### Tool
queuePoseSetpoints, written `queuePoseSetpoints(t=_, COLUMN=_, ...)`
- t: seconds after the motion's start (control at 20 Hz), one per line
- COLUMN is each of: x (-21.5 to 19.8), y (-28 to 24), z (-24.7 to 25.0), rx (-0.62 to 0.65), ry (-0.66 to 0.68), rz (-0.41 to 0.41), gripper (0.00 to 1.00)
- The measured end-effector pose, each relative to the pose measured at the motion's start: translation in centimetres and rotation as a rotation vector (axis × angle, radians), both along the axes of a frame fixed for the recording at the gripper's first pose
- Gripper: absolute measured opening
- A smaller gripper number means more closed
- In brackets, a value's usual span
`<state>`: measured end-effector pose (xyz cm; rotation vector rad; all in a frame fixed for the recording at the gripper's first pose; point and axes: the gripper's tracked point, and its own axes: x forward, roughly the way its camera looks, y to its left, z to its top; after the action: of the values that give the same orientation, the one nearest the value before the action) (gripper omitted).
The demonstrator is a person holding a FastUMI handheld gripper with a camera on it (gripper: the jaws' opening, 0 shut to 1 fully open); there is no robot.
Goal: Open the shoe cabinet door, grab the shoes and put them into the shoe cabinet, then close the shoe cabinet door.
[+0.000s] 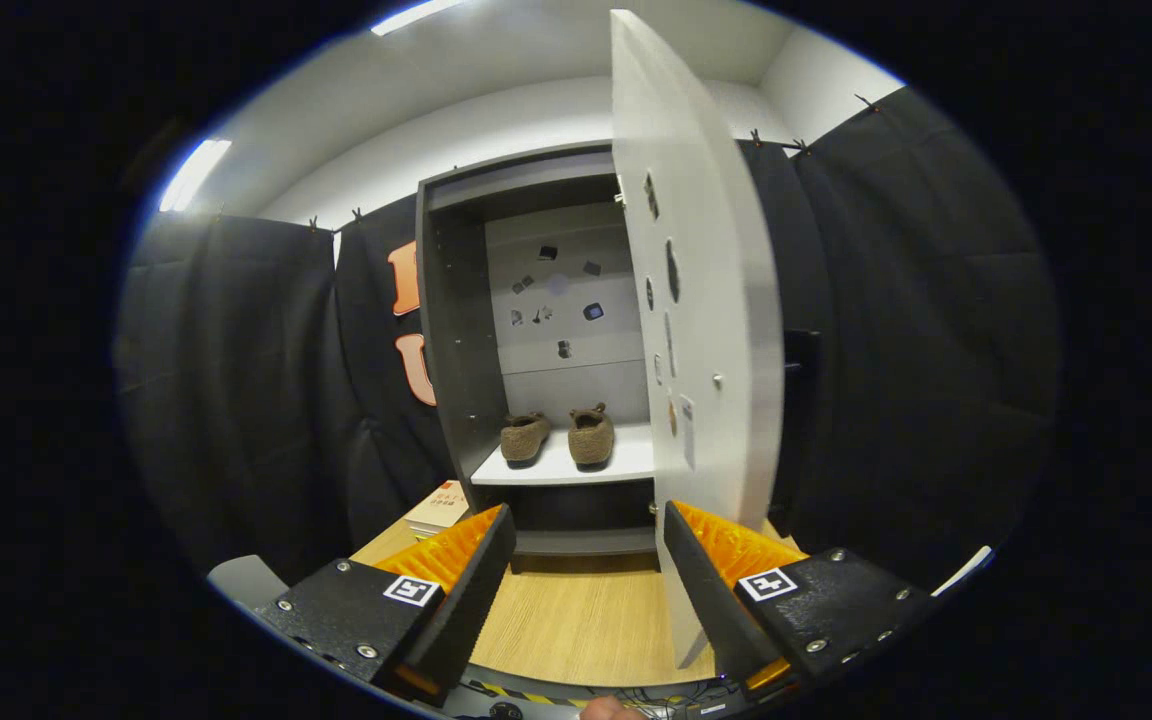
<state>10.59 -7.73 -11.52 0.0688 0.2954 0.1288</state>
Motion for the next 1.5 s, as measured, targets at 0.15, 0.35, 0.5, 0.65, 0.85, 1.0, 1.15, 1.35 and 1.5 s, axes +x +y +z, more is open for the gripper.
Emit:
queuePoseSetpoints(t=0.15, x=-1.1, y=-2.7, z=0.6, rx=0.028, ry=-0.012, rz=-0.008, gripper=0.93)
queuePoseSetpoints(t=0.35, x=-1.3, y=-6.6, z=0.9, rx=0.012, ry=-0.026, rz=-0.041, gripper=0.93)
queuePoseSetpoints(t=0.5, x=-0.2, y=-9.0, z=0.8, rx=-0.001, ry=-0.029, rz=-0.057, gripper=0.93)
queuePoseSetpoints(t=0.65, x=1.2, y=-10.6, z=1.1, rx=0.007, ry=-0.035, rz=-0.072, gripper=0.93)
queuePoseSetpoints(t=0.85, x=3.2, y=-11.4, z=0.7, rx=-0.011, ry=-0.027, rz=-0.067, gripper=0.94)
queuePoseSetpoints(t=1.0, x=3.4, y=-11.1, z=0.9, rx=-0.021, ry=-0.038, rz=-0.048, gripper=0.93)
queuePoseSetpoints(t=1.15, x=3.5, y=-10.6, z=1.0, rx=-0.025, ry=-0.035, rz=-0.033, gripper=0.91)
queuePoseSetpoints(t=1.35, x=3.8, y=-9.1, z=1.1, rx=-0.038, ry=-0.027, rz=-0.005, gripper=0.91)
queuePoseSetpoints(t=1.5, x=3.9, y=-5.5, z=0.8, rx=-0.03, ry=-0.013, rz=0.009, gripper=0.91)
